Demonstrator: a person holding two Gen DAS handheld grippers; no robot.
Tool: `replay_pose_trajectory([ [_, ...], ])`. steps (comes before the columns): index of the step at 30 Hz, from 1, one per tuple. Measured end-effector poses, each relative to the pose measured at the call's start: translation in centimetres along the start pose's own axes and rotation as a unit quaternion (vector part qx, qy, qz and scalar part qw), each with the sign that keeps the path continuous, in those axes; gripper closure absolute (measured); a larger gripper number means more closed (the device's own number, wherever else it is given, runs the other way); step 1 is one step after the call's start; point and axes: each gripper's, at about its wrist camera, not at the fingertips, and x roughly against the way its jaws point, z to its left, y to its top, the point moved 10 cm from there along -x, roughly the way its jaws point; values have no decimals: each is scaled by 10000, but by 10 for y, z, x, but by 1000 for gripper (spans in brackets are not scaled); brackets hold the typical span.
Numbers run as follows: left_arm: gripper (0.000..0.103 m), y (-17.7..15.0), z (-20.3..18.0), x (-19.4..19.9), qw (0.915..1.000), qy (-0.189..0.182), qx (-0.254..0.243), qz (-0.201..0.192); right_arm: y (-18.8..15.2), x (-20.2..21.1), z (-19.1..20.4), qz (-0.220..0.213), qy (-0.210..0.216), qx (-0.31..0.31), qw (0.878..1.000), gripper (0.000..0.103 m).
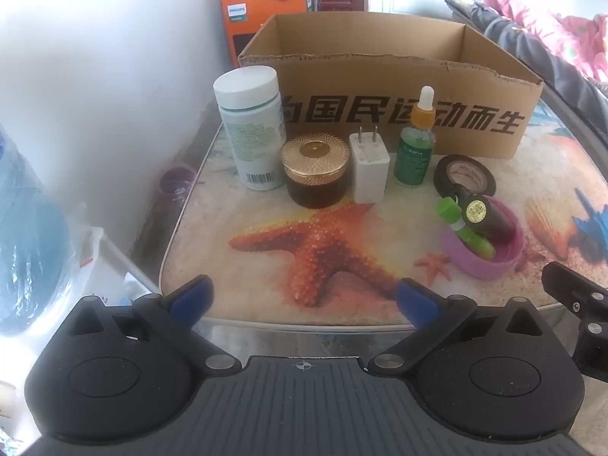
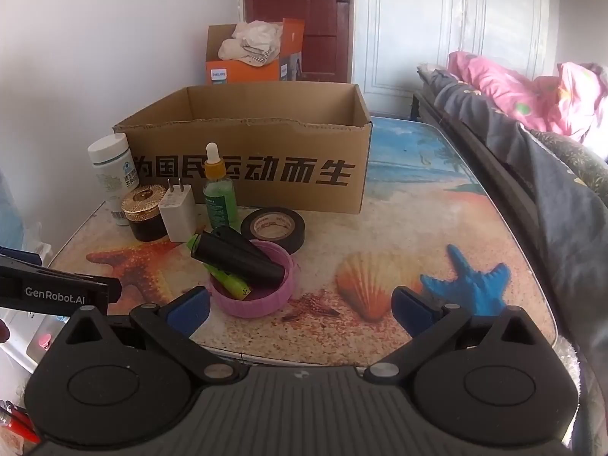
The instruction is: Organize rigid objects
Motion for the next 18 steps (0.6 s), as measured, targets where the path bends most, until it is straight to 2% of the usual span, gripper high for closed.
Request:
replay_pose_trajectory([
  [18, 0, -2, 2, -4, 10000, -9, 52, 79, 0, -1, -3, 9, 15, -40, 10000, 0],
])
